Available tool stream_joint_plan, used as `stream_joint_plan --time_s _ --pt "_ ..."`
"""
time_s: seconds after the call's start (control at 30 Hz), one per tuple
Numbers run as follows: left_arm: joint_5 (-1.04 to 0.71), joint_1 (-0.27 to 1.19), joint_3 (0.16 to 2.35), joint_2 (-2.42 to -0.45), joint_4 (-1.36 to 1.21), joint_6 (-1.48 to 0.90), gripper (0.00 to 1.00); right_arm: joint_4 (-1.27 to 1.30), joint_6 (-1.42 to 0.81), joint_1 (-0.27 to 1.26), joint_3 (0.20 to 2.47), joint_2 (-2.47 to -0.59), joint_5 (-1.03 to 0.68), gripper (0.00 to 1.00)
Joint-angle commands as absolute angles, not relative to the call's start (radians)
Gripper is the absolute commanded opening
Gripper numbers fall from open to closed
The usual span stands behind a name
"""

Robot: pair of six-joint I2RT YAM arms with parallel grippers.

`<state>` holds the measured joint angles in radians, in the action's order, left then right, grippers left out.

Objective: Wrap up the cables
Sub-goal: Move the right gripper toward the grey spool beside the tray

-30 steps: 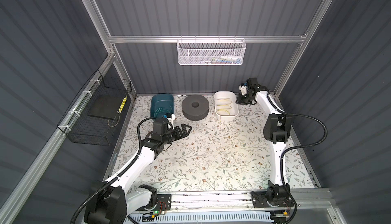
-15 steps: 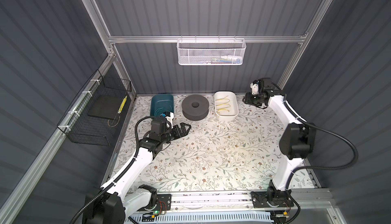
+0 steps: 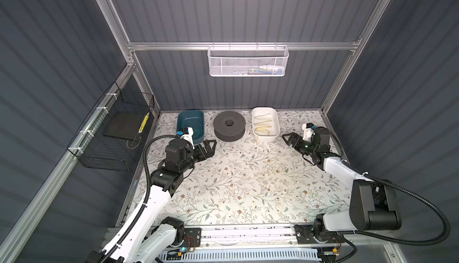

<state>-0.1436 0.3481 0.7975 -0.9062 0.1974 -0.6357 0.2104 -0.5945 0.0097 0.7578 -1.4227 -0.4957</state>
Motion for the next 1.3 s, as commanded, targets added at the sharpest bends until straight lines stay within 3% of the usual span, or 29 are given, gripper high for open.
stream_joint_plan --time_s 0.0,0.07,0.2,0.3,0.53,0.87,1.0,1.27 --pt "-0.073 0.354 0.775 -0.89 0.208 -0.656 0.99 0.246 -0.672 0.025 0.791 -1.371 -0.509 0.76" --pt "-0.012 0.354 0.763 -0.882 0.245 -0.684 0.99 0.212 -0.703 0.059 0.772 -1.328 -0.412 0.7" --pt "0.064 0.353 0.7 -0.838 0.219 -0.705 0.99 0.094 -0.754 0.179 0.738 -1.22 -0.103 0.73" --pt "0.114 0.354 0.61 -0.805 0.126 -0.76 1.0 0.114 -0.832 0.251 0.683 -1.166 -0.04 0.75" --pt "0.145 0.354 0.454 -0.794 -0.089 -0.814 1.0 0.412 -0.865 0.413 0.591 -1.161 -0.076 0.74" --pt "0.043 0.354 0.353 -0.871 -0.354 -0.798 0.99 0.663 -0.911 0.573 0.676 -1.449 -0.032 0.63" --pt "0.068 0.354 0.256 -0.845 -0.507 -0.895 0.99 0.74 -0.989 0.592 0.761 -1.624 -0.03 0.6" --pt "0.086 0.353 0.183 -0.883 -0.638 -1.026 0.99 0.7 -1.091 0.634 1.011 -1.915 0.094 0.65"
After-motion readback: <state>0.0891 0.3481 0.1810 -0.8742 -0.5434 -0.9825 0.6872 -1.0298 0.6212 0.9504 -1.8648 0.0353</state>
